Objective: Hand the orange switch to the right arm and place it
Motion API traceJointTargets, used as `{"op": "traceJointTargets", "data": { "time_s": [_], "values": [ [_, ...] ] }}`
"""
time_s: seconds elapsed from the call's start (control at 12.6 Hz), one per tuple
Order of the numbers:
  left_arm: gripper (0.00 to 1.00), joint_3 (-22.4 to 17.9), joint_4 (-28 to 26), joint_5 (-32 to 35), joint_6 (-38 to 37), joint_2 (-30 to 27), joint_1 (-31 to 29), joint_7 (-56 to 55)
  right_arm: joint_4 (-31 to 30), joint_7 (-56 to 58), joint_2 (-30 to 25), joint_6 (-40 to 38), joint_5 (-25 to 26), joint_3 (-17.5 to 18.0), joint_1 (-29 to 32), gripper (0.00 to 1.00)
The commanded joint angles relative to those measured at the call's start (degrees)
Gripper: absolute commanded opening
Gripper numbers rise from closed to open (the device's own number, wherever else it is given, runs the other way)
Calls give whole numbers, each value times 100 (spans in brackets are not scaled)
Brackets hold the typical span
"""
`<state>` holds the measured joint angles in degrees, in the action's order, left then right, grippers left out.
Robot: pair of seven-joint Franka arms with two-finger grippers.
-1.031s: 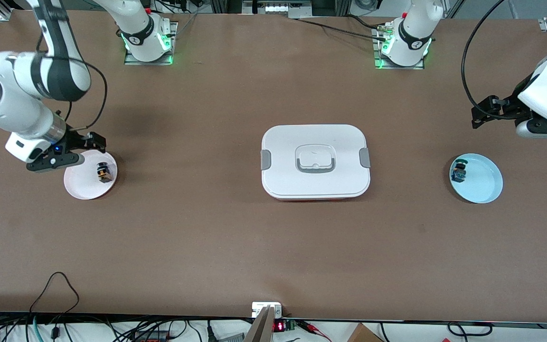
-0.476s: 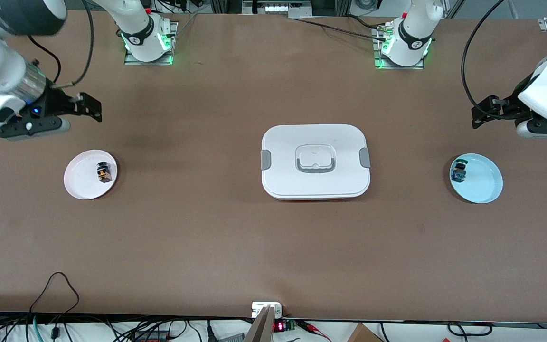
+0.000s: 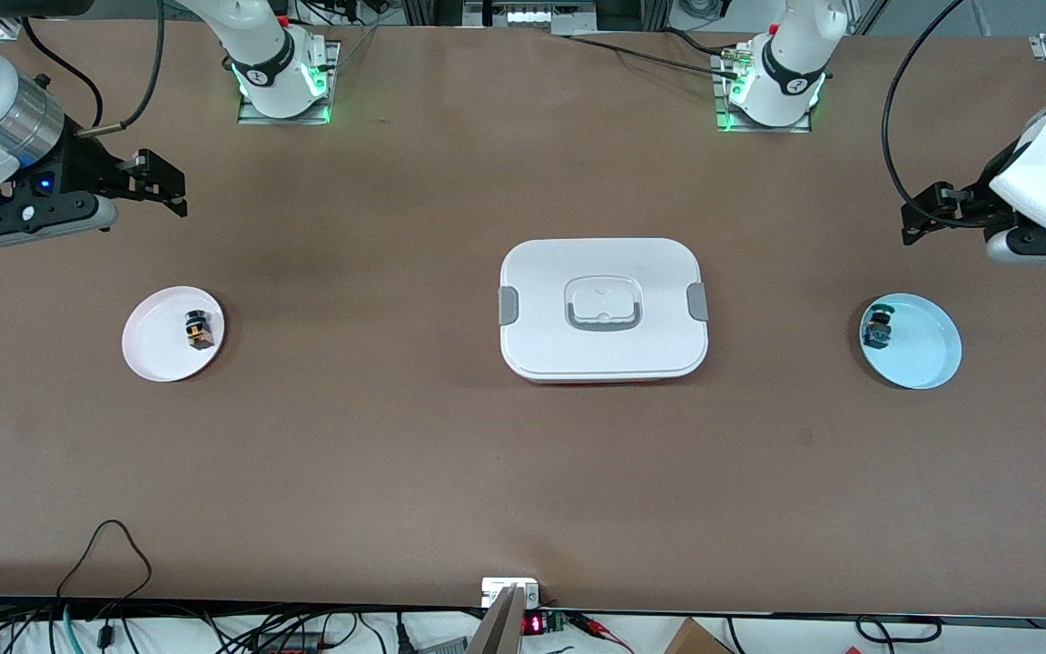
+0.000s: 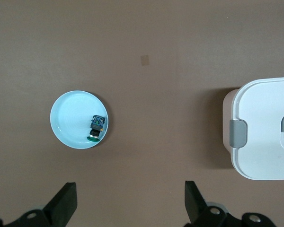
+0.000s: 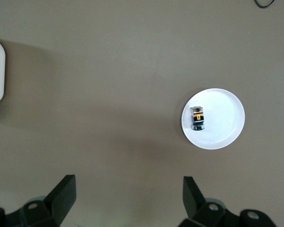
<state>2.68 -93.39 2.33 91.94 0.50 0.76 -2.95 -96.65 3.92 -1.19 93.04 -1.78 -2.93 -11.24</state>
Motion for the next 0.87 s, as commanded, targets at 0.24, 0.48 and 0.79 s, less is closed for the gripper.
{"op": "traceJointTargets", "data": {
  "time_s": [0.24,0.48,0.79],
  "values": [
    [100,-22,40,-119,-79,-7,3,85,138,-523,58,-128,-191,73,43,100],
    [100,-22,40,-119,-71,-6,3,85,138,-506,84,-102,-200,73,61,100],
    [100,-22,40,-119,-79,-6,3,85,138,-471,76,-137,-200,64,61,100]
  ]
}}
